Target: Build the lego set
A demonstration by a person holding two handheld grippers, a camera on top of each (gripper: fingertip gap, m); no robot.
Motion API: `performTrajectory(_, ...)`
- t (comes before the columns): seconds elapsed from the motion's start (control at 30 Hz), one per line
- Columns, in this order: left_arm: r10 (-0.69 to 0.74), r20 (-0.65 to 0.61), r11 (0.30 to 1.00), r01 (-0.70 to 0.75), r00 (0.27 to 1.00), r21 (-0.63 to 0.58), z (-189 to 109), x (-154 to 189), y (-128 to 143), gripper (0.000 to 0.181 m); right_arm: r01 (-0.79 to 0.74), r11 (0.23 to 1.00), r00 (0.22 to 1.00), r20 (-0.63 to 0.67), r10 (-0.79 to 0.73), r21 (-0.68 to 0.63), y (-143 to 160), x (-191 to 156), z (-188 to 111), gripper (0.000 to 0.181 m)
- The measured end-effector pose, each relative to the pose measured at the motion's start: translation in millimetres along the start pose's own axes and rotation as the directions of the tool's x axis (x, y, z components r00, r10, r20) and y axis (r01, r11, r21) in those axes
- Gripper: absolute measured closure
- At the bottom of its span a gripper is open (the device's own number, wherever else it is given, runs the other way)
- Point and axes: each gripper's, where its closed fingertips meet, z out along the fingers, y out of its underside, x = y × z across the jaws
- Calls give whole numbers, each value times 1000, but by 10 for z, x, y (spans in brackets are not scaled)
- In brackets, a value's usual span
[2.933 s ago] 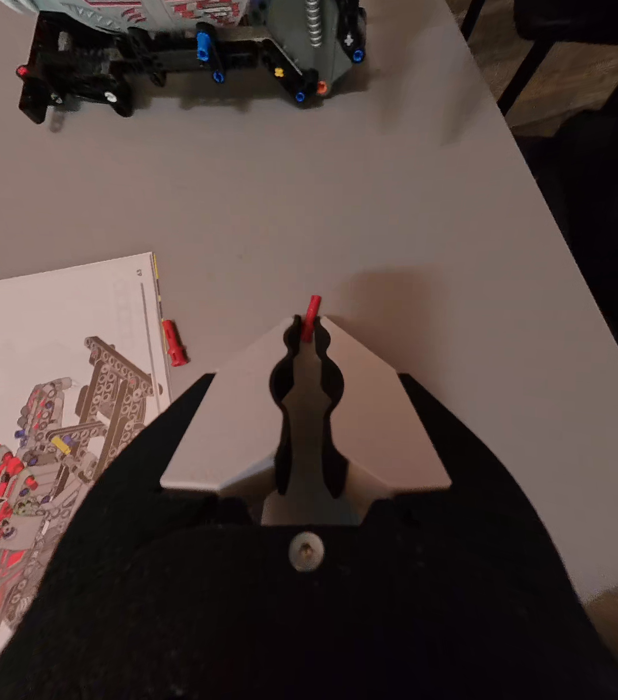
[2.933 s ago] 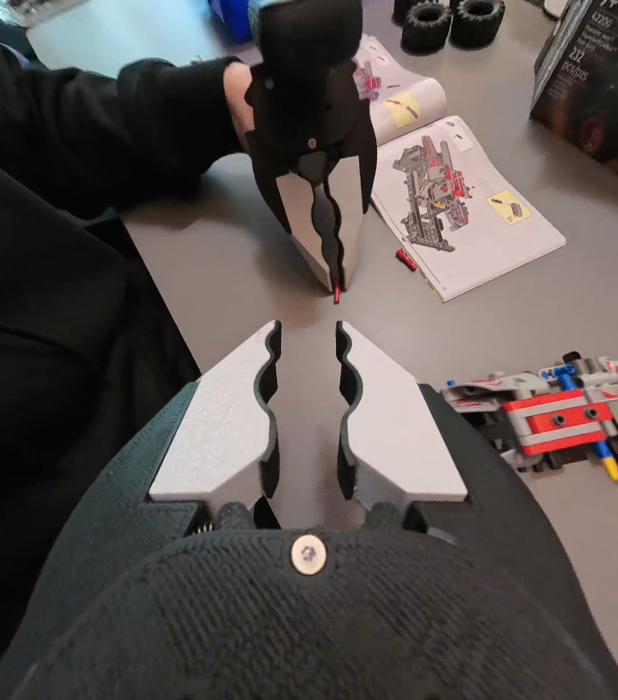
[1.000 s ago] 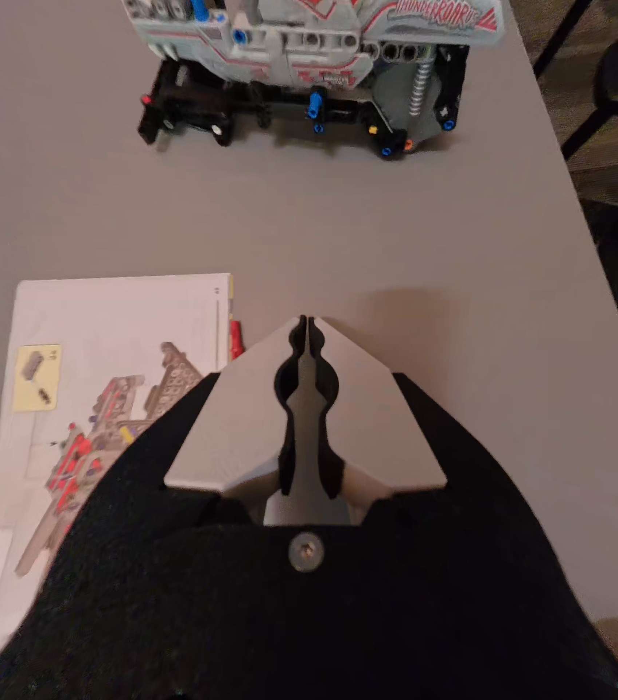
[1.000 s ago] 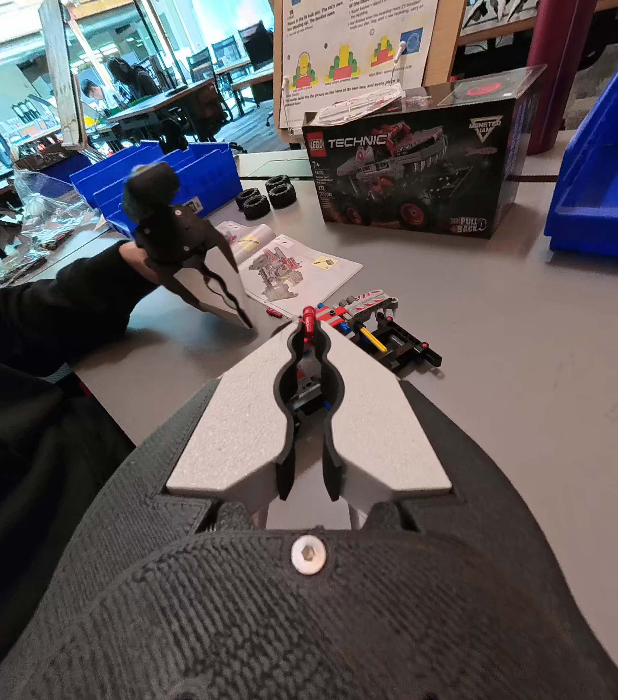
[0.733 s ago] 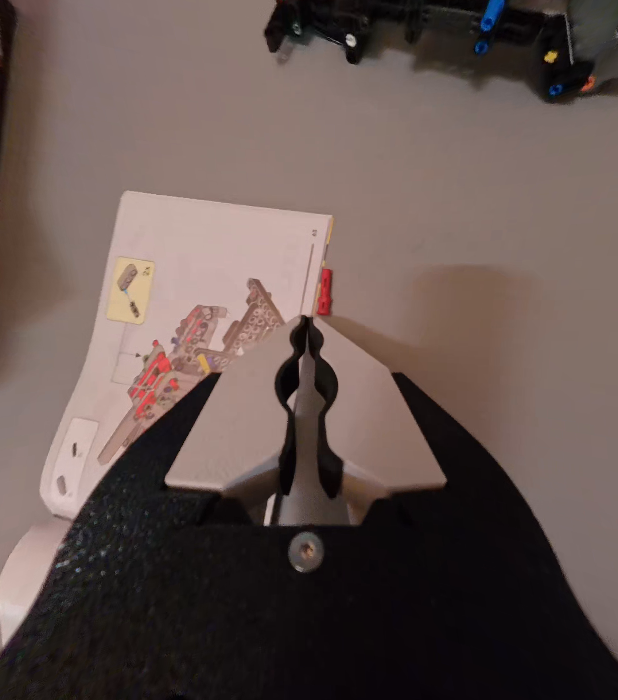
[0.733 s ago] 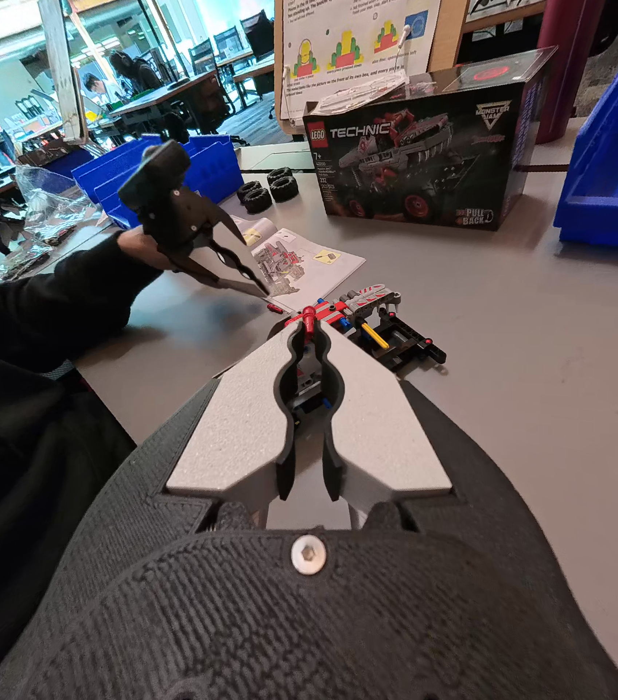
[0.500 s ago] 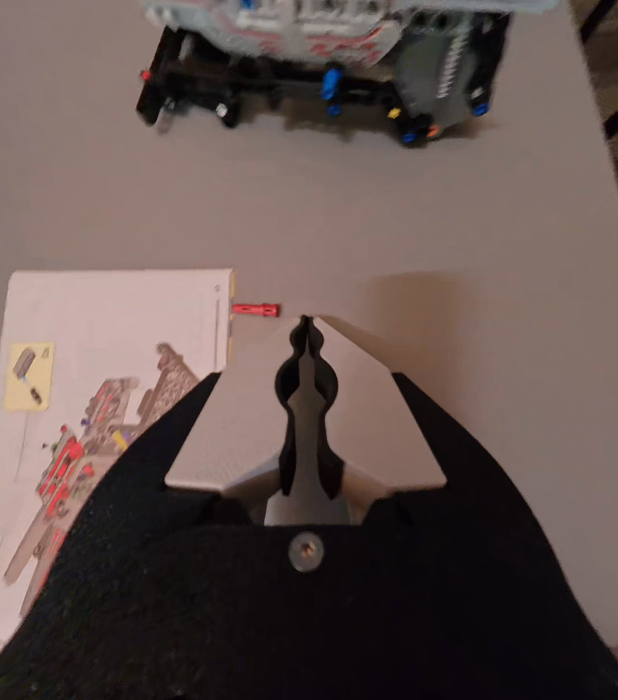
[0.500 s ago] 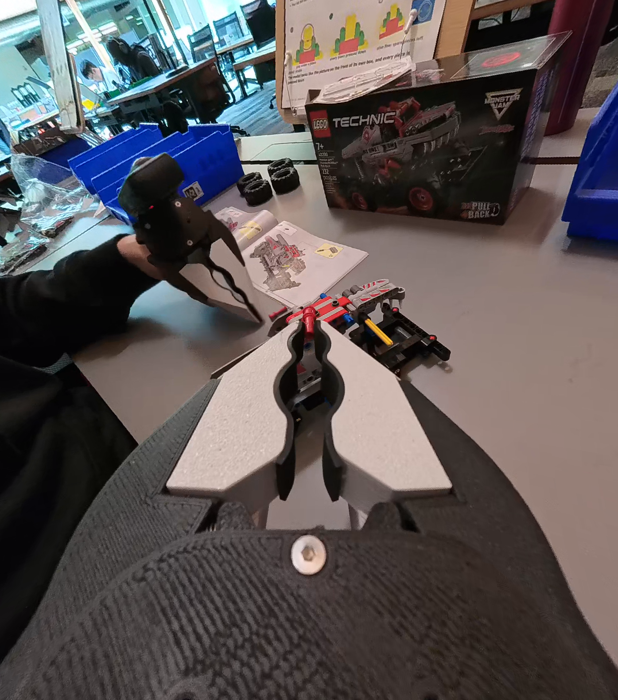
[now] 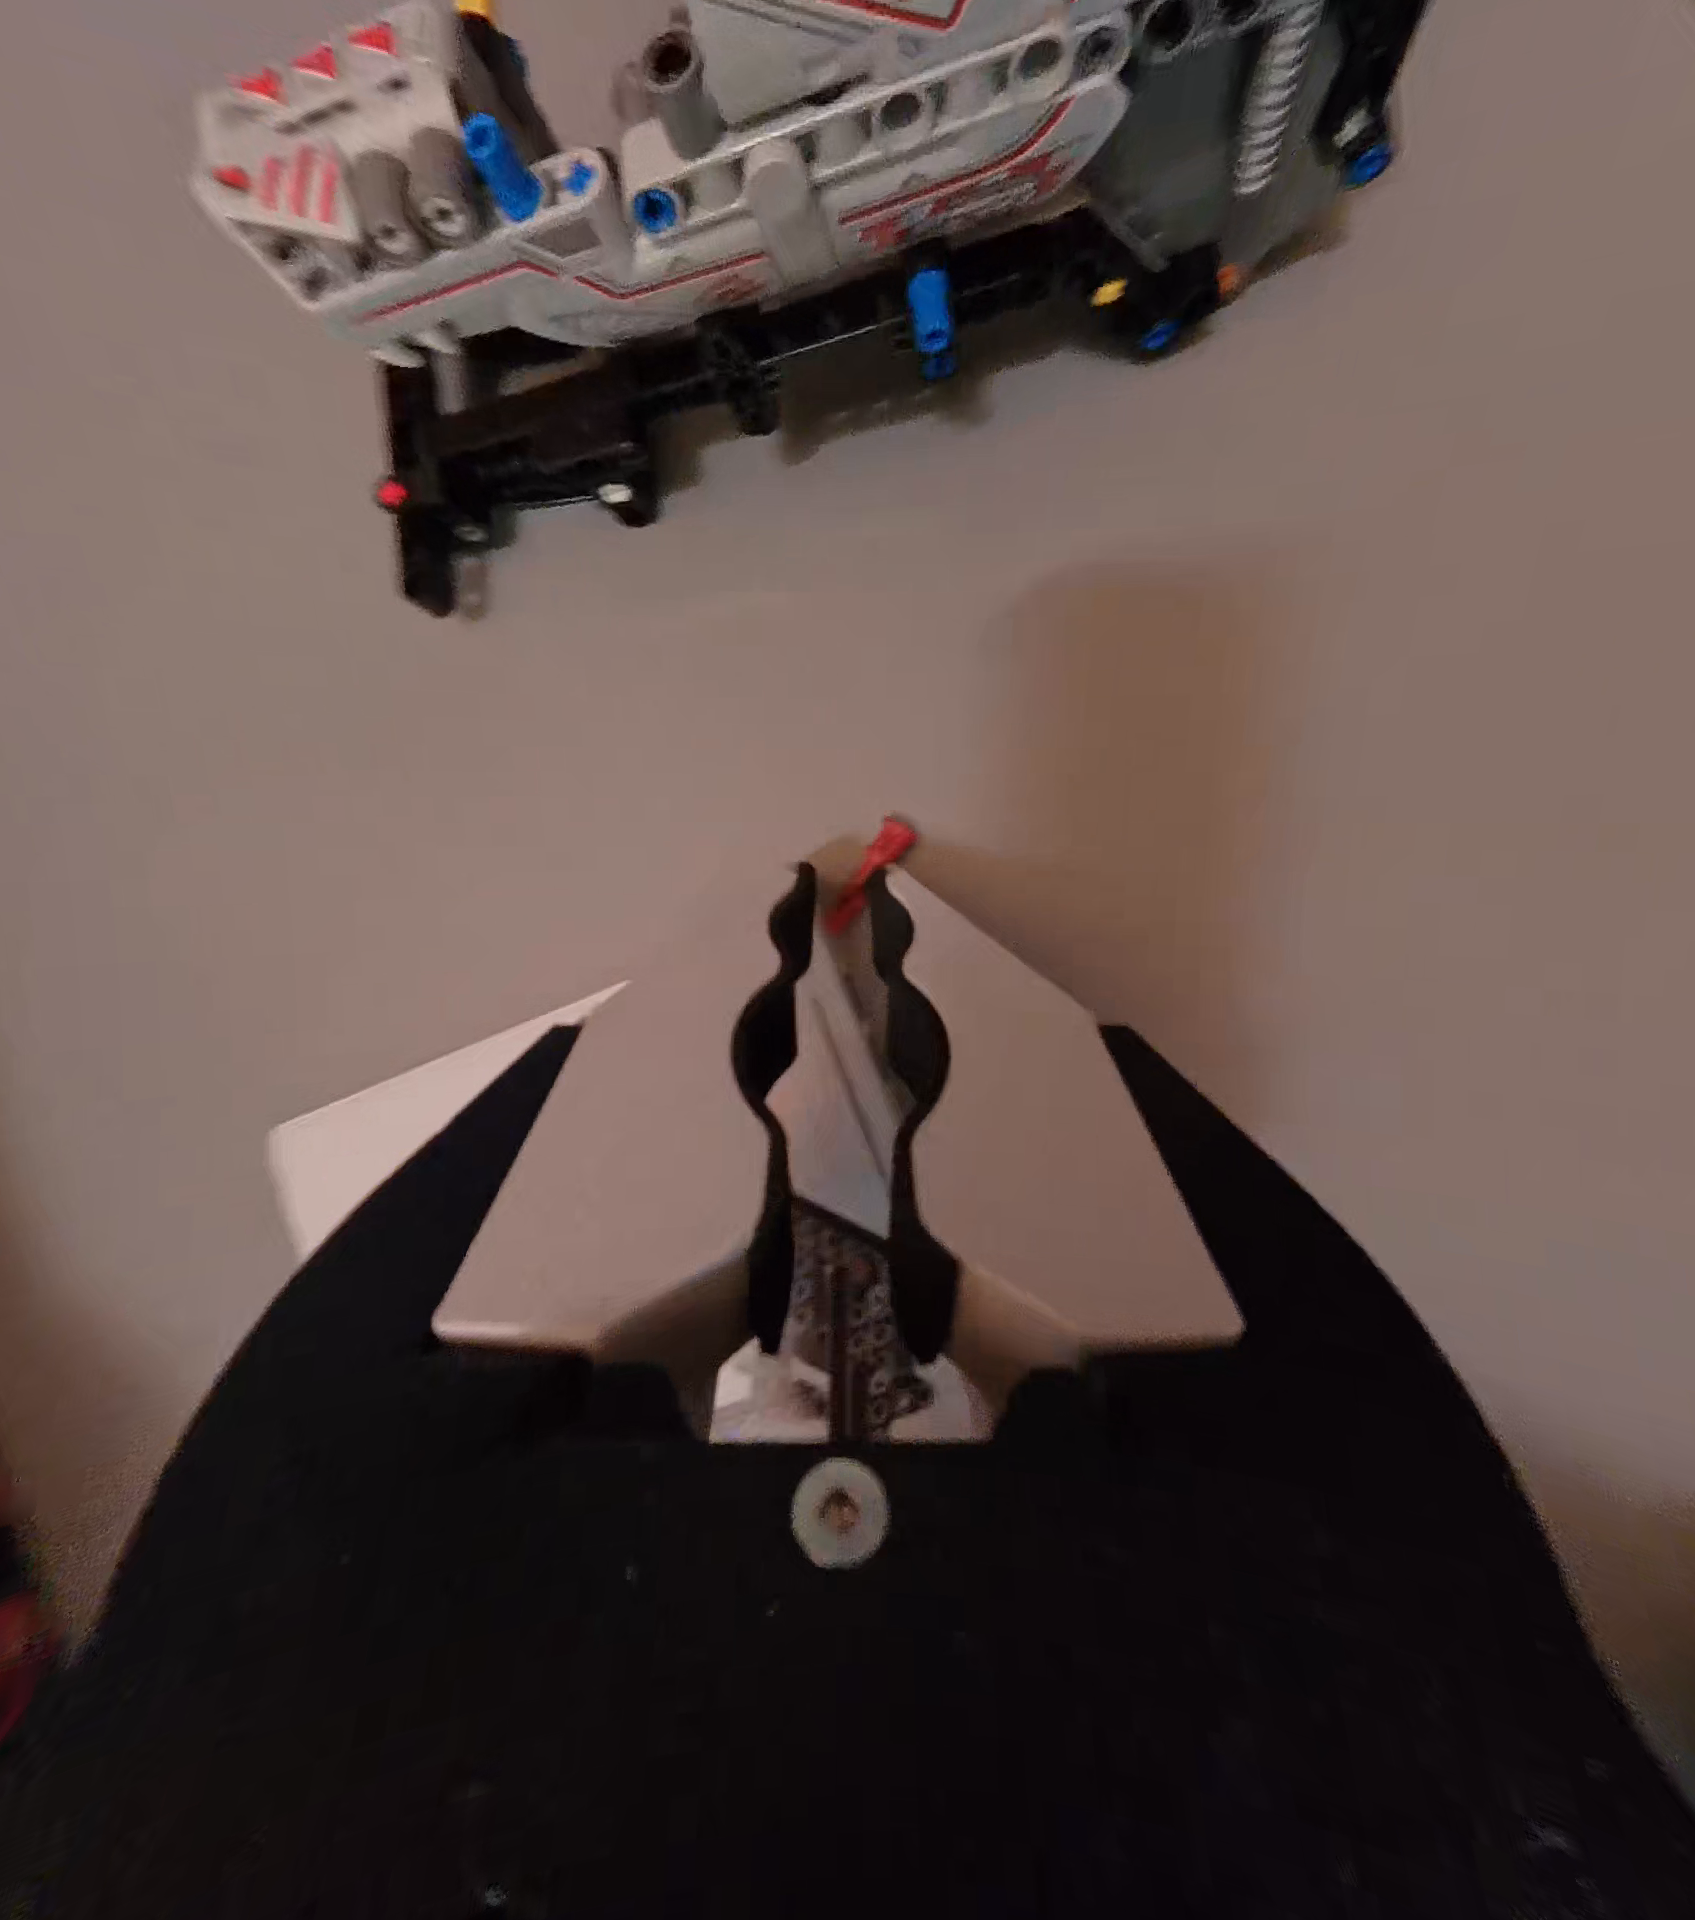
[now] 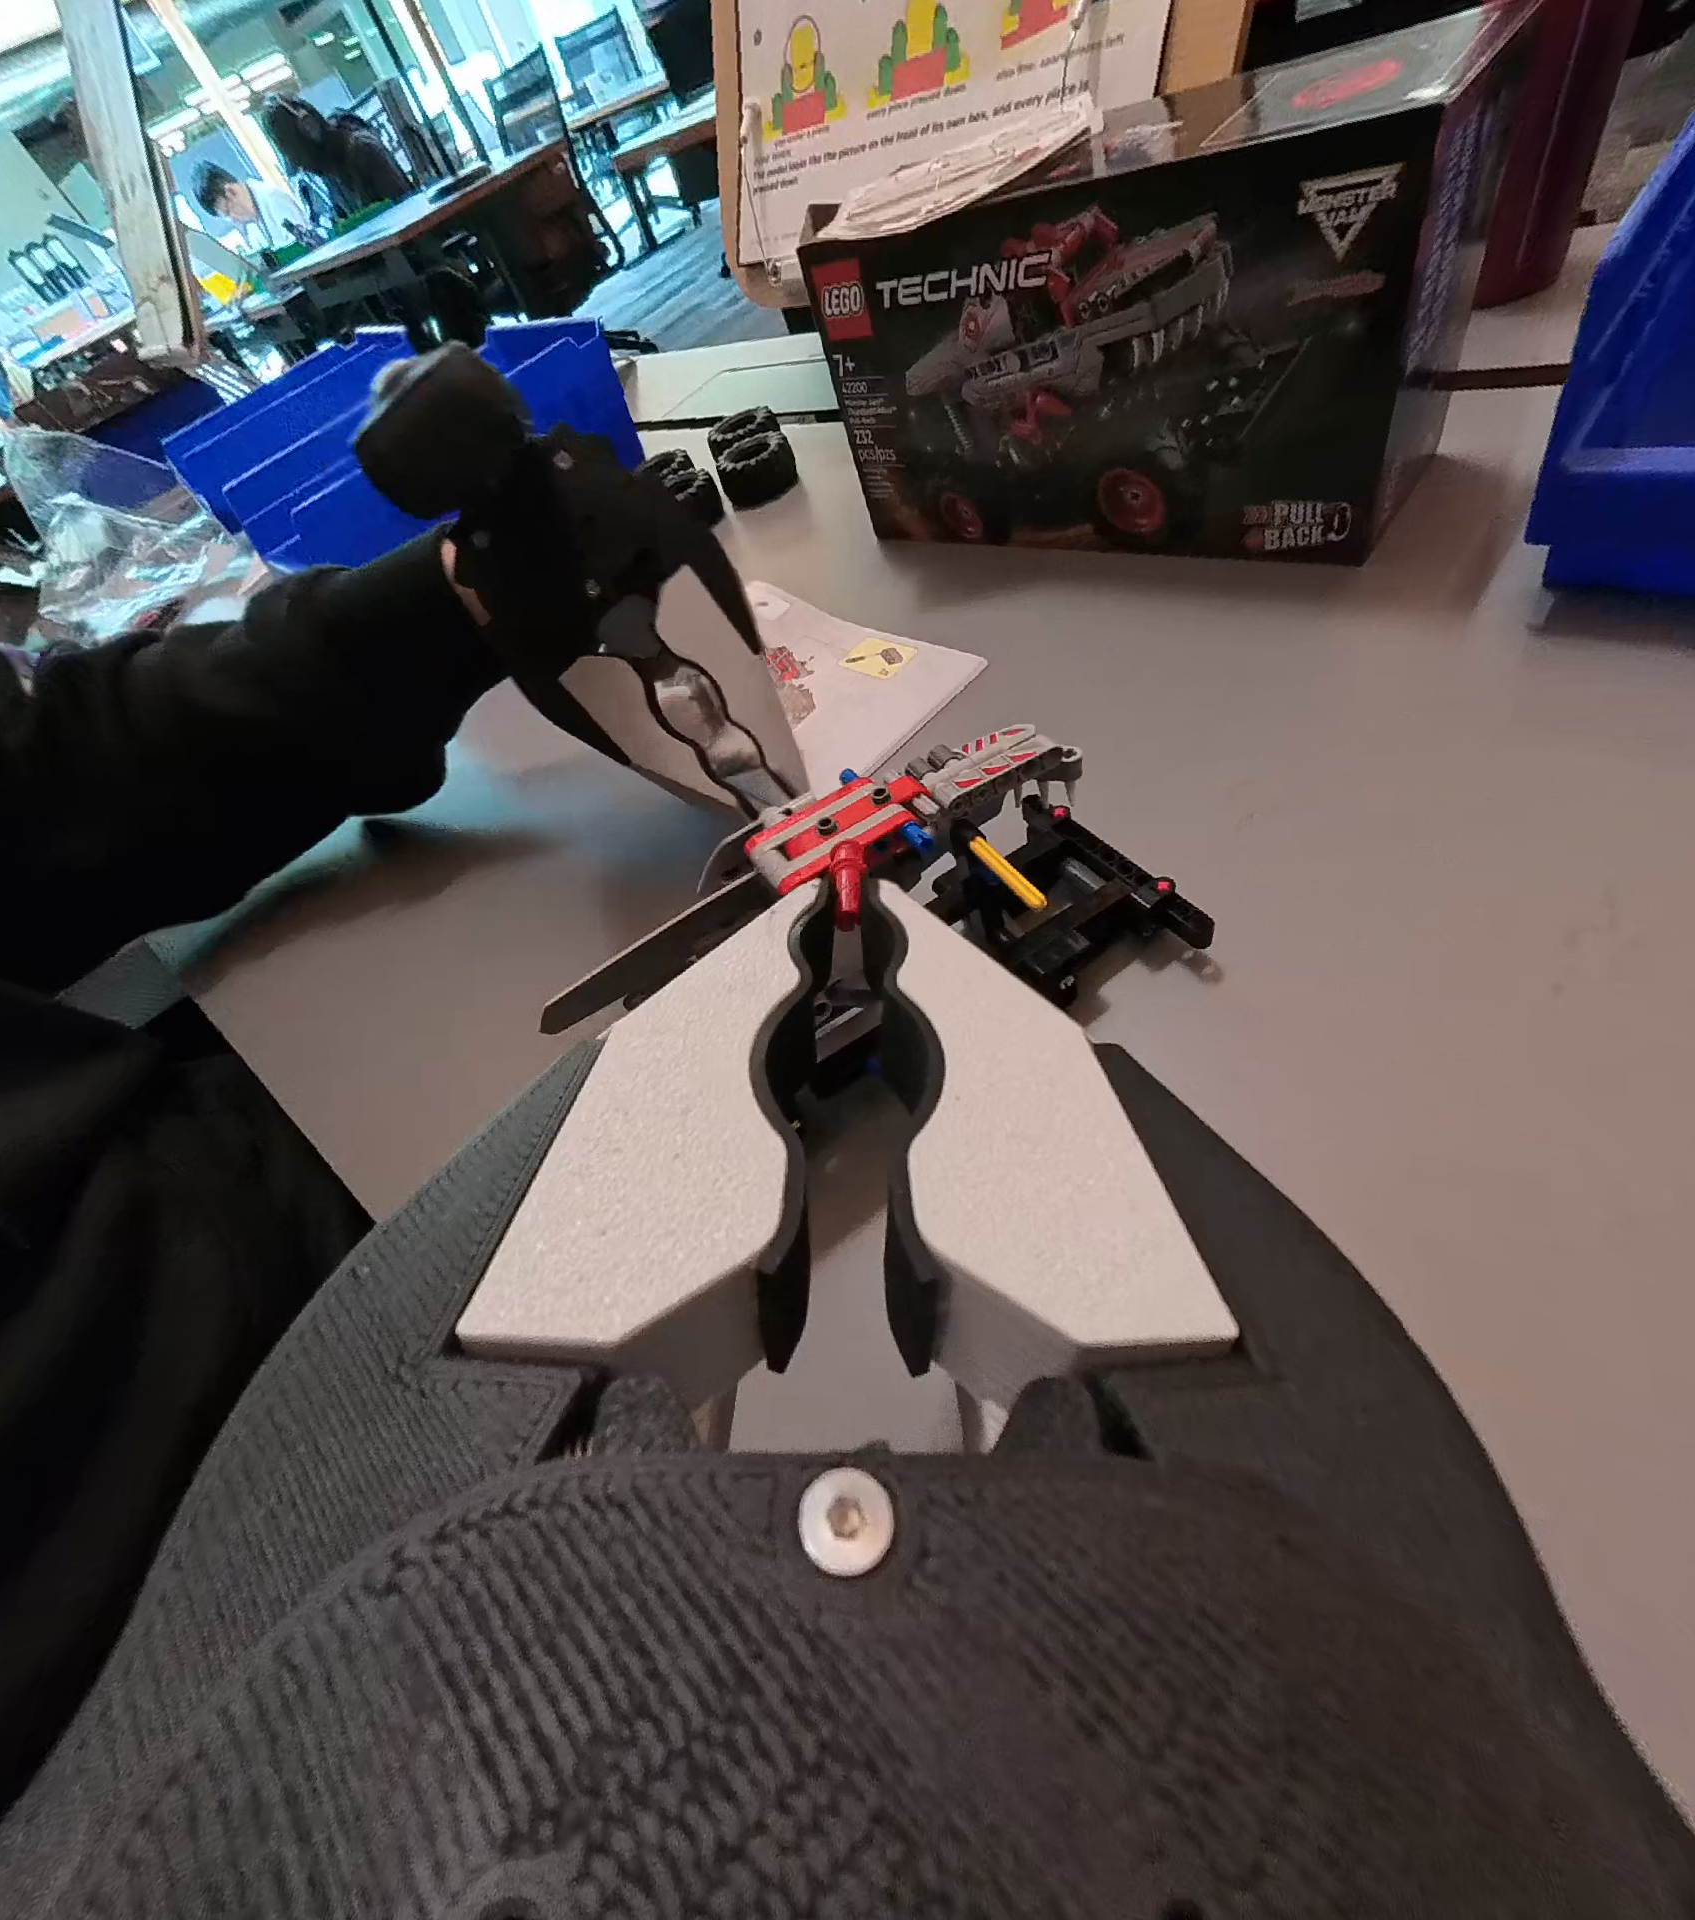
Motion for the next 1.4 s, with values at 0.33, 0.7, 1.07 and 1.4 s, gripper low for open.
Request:
performTrajectory(0.33, -9, -49, 999, 11, 999, 33, 57, 127, -51, 170, -49, 999, 999, 23, 49, 4, 52, 106, -4, 179)
performTrajectory(0.7, -26, -97, 996, 33, 995, 79, 135, 173, -152, 176, -4, 998, 1000, -5, 4, -67, 188, 168, -25, 178)
performTrajectory(1.07, -117, -38, 990, 120, 992, 78, 133, 176, -153, 178, 30, 916, 996, -64, -60, -401, 1012, 510, -22, 178)
performTrajectory(1.4, -134, -37, 980, 138, 990, 146, 134, 175, -162, 178, 209, 866, 970, -12, -241, -454, 1110, 475, 5, 172)
